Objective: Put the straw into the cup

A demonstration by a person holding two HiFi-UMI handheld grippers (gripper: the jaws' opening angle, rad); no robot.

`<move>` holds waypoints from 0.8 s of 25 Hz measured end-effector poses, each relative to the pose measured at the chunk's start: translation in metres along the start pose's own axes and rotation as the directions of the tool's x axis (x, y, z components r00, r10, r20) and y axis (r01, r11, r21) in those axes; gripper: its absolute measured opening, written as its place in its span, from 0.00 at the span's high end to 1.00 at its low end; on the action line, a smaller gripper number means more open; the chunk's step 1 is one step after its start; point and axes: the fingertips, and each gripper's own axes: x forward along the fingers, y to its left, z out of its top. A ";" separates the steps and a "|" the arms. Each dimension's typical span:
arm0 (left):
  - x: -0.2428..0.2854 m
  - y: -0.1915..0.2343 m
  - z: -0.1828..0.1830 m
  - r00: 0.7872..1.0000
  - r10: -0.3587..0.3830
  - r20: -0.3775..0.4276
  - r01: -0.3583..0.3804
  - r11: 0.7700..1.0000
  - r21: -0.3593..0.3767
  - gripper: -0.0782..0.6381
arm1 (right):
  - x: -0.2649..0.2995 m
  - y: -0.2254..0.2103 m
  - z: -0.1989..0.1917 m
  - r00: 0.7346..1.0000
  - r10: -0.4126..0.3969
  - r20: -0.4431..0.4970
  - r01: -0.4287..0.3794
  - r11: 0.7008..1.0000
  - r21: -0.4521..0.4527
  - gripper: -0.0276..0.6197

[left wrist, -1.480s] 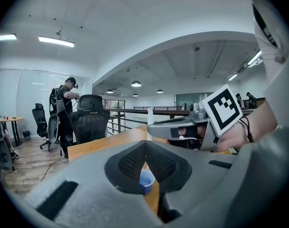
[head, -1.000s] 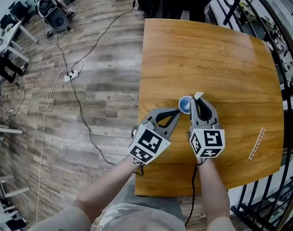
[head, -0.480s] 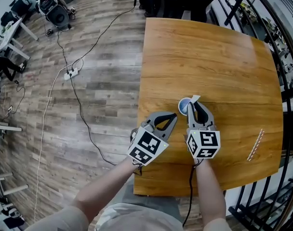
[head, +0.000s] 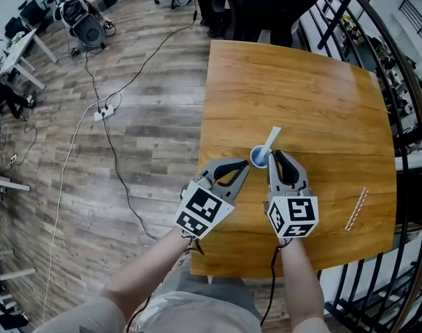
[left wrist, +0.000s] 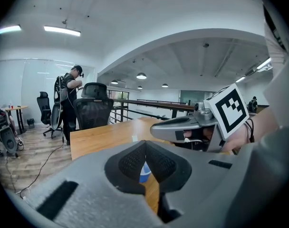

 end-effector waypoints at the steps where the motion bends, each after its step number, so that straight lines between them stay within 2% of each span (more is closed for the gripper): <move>1: -0.004 -0.001 0.009 1.000 0.003 0.011 -0.003 1.000 0.006 0.87 | -0.005 0.002 0.009 1.000 0.009 0.009 -0.009 1.000 -0.002 0.88; 7: -0.032 -0.015 0.060 0.997 0.000 0.076 -0.004 0.999 0.053 0.87 | -0.043 0.021 0.059 0.996 0.054 0.070 -0.052 0.998 -0.029 0.88; 15: -0.089 -0.032 0.100 0.989 0.019 0.145 -0.031 0.996 0.079 0.87 | -0.109 0.061 0.117 0.981 0.142 0.130 -0.127 0.985 -0.117 0.88; 20: -0.117 -0.056 0.120 0.983 -0.012 0.182 -0.015 0.989 0.145 0.87 | -0.150 0.083 0.146 0.962 0.213 0.172 -0.206 0.977 -0.060 0.88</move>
